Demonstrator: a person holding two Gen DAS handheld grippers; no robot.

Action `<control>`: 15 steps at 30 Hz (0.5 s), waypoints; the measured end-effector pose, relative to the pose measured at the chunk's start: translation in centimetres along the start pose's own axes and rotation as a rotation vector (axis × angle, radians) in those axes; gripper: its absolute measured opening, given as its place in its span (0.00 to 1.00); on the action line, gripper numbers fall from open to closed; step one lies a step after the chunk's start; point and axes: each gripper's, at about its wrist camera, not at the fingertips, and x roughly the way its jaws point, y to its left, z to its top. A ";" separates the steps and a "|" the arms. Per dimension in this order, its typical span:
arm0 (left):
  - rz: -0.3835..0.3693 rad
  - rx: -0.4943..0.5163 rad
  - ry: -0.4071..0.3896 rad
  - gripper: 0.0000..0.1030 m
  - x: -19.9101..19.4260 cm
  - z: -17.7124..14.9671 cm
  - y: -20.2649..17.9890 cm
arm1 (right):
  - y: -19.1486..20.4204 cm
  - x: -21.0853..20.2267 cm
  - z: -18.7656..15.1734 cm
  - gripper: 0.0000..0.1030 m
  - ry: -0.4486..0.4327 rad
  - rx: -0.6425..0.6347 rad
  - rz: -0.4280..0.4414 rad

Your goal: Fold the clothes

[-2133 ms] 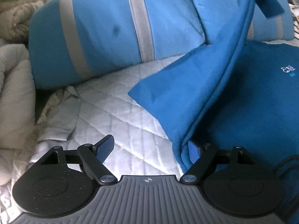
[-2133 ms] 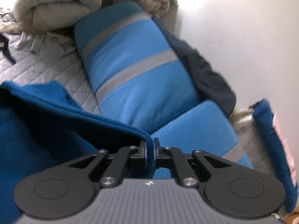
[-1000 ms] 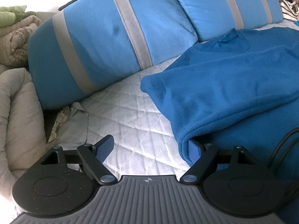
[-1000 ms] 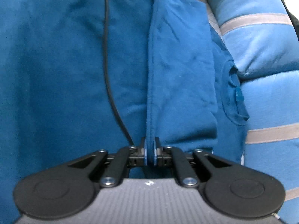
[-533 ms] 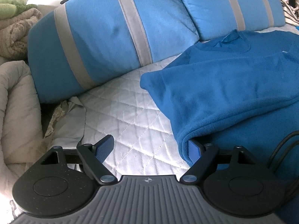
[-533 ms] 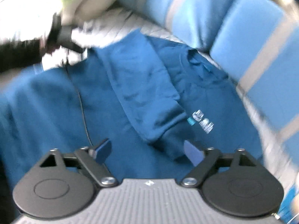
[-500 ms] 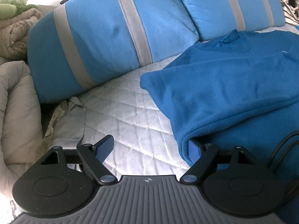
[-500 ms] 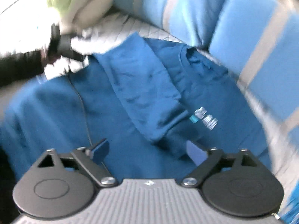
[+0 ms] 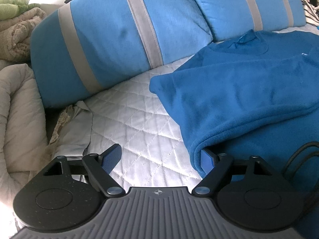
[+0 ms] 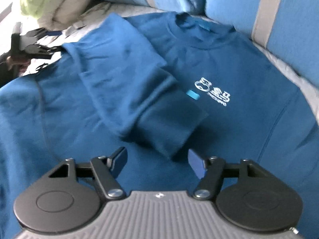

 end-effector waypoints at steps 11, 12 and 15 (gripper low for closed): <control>0.014 0.057 0.008 0.79 -0.4 -0.4 -0.8 | 0.6 -1.0 -0.4 0.11 -0.089 0.060 0.013; 0.017 0.062 0.005 0.79 -0.4 -0.4 -0.9 | 0.8 -1.5 -0.4 0.11 -0.088 0.061 0.003; 0.019 0.065 -0.002 0.79 -0.7 -0.2 -0.8 | 1.1 -3.2 -0.4 0.10 -0.085 0.065 -0.036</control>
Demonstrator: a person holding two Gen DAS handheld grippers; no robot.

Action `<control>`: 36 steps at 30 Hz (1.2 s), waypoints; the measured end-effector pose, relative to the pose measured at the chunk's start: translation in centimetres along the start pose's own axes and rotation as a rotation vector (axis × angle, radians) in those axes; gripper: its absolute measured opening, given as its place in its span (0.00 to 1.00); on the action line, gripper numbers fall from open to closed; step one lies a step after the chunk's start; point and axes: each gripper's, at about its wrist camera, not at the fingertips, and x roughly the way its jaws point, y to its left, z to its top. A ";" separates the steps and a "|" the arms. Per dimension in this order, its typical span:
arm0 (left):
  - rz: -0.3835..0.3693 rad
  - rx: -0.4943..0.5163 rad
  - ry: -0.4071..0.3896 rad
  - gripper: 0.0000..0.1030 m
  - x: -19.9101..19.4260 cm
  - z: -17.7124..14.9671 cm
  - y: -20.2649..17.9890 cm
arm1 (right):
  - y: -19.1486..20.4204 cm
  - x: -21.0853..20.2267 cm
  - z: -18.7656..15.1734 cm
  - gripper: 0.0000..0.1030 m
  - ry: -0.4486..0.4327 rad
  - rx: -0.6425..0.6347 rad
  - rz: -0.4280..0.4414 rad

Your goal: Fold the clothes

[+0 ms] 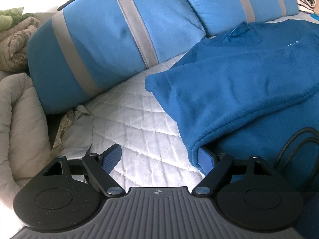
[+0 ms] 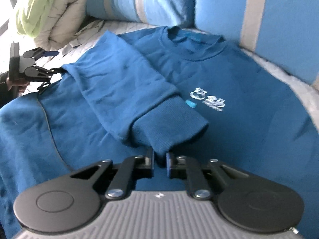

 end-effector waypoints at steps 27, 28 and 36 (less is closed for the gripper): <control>-0.087 -0.040 -0.014 0.79 -2.5 0.1 0.4 | 1.7 -0.9 -3.2 0.81 0.223 -0.052 -0.112; -0.099 -0.068 -0.013 0.79 -2.8 0.1 0.9 | 1.7 -1.4 -3.2 0.84 0.208 -0.057 -0.123; -0.157 -0.332 -0.069 0.79 -7.5 3.5 7.5 | 1.6 -7.3 -1.6 0.98 -0.034 -0.047 -0.247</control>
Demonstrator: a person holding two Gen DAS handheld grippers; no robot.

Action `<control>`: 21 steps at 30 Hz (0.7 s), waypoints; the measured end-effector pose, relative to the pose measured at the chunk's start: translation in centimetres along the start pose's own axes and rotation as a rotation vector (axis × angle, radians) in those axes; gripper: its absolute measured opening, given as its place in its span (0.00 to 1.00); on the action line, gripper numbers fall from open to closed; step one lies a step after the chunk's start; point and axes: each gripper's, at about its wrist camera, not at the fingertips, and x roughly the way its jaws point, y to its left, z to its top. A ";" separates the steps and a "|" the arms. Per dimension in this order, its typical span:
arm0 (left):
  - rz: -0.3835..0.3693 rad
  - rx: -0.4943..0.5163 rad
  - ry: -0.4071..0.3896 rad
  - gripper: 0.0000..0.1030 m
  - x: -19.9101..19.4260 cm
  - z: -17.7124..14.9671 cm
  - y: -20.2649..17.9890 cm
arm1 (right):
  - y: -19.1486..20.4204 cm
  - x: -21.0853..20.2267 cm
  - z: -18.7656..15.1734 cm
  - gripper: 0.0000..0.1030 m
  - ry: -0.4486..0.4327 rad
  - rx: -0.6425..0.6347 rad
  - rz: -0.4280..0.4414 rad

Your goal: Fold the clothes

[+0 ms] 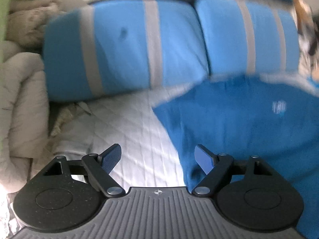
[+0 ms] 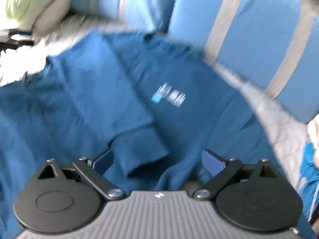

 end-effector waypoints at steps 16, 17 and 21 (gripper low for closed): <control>-0.063 -0.178 -0.445 0.80 -11.9 17.5 -0.7 | -11.2 -17.6 5.2 1.00 -0.601 0.369 -0.259; -0.074 -0.177 -0.466 0.81 -12.2 18.1 -1.1 | -12.3 -18.6 5.0 1.00 -0.631 0.405 -0.261; -0.120 -0.184 -0.505 0.82 -12.7 19.2 -3.6 | -15.4 -23.0 3.2 1.00 -0.715 0.523 -0.323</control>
